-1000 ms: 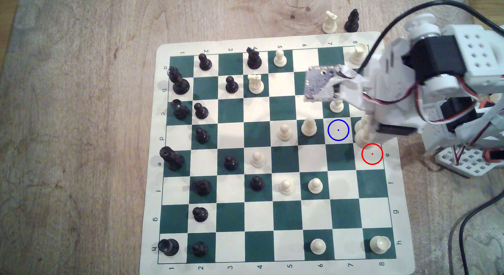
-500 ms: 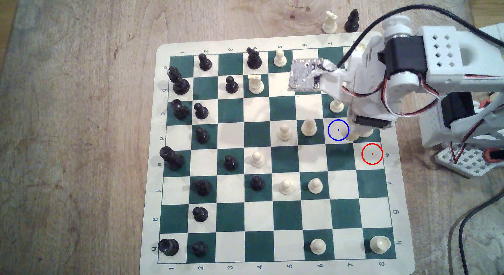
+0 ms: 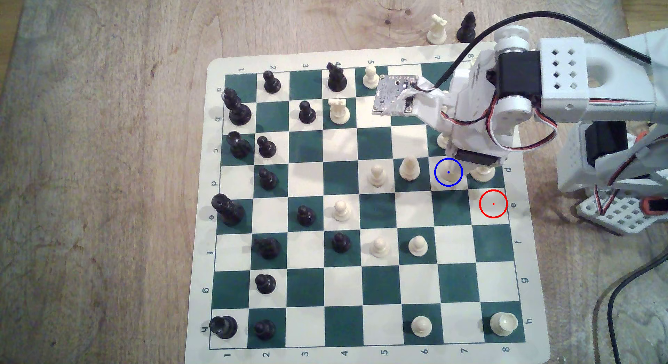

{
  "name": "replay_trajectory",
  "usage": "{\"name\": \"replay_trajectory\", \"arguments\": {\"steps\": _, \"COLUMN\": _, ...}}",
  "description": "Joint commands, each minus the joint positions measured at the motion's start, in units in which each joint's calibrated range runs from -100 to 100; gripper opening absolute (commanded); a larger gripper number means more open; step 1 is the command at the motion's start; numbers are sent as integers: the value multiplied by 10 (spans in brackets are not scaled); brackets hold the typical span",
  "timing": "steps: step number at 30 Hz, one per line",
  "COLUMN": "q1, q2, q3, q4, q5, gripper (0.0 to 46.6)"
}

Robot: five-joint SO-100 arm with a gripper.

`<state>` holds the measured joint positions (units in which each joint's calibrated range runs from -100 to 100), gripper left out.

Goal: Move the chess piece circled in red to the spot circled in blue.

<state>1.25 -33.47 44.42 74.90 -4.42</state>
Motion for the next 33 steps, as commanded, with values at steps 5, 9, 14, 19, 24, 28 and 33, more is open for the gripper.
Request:
{"name": "replay_trajectory", "arguments": {"steps": 5, "q1": 23, "q2": 17, "q3": 14, "q4": -41, "q5": 7, "gripper": 14}}
{"name": "replay_trajectory", "arguments": {"steps": 9, "q1": 25, "q2": 16, "q3": 15, "q4": -43, "q5": 7, "gripper": 14}}
{"name": "replay_trajectory", "arguments": {"steps": 14, "q1": 23, "q2": 16, "q3": 19, "q4": -45, "q5": 6, "gripper": 14}}
{"name": "replay_trajectory", "arguments": {"steps": 19, "q1": 15, "q2": 16, "q3": 19, "q4": -45, "q5": 4, "gripper": 14}}
{"name": "replay_trajectory", "arguments": {"steps": 24, "q1": 14, "q2": 25, "q3": 19, "q4": -53, "q5": 4, "gripper": 14}}
{"name": "replay_trajectory", "arguments": {"steps": 28, "q1": 14, "q2": 30, "q3": 20, "q4": -53, "q5": 6, "gripper": 14}}
{"name": "replay_trajectory", "arguments": {"steps": 33, "q1": 11, "q2": 34, "q3": 25, "q4": -49, "q5": 7, "gripper": 15}}
